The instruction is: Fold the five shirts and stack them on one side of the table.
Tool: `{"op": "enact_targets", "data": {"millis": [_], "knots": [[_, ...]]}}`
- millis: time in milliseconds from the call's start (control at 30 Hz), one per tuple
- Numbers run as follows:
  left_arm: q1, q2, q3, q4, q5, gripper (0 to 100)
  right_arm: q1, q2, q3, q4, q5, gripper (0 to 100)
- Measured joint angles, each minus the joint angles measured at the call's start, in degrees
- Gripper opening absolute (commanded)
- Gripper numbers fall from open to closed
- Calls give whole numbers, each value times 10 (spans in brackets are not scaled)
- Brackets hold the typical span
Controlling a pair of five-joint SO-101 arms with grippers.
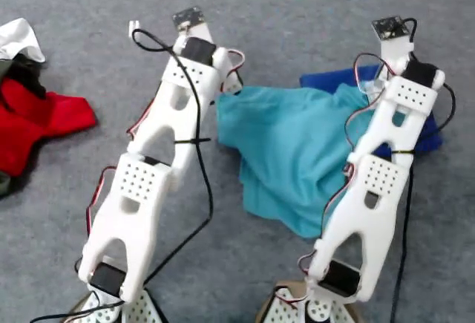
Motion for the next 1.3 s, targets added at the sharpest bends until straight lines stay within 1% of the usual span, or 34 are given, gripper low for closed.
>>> {"op": "enact_targets", "data": {"millis": [67,133,233,400,500,633,833,933,1100,1300], "knots": [[0,-1,-41,32,0,161,-4,0,-1,0,0,2],[0,-1,-56,39,0,160,-8,0,-1,0,0,2],[7,8,-56,44,1,160,-8,3,-1,-4,0,2],[42,43,-56,44,0,160,-8,3,-1,-5,0,2],[45,71,-56,15,8,158,-8,3,-1,-5,0,2],[30,103,-56,-33,31,157,-8,4,-1,-5,0,2],[19,111,-56,-45,47,158,-8,4,-1,-5,0,2],[12,111,-58,-41,63,158,-8,4,-1,-5,0,2],[9,111,-115,6,69,160,-8,4,-1,-5,0,2],[9,120,-127,14,86,160,-8,4,-1,-7,0,2]]}}
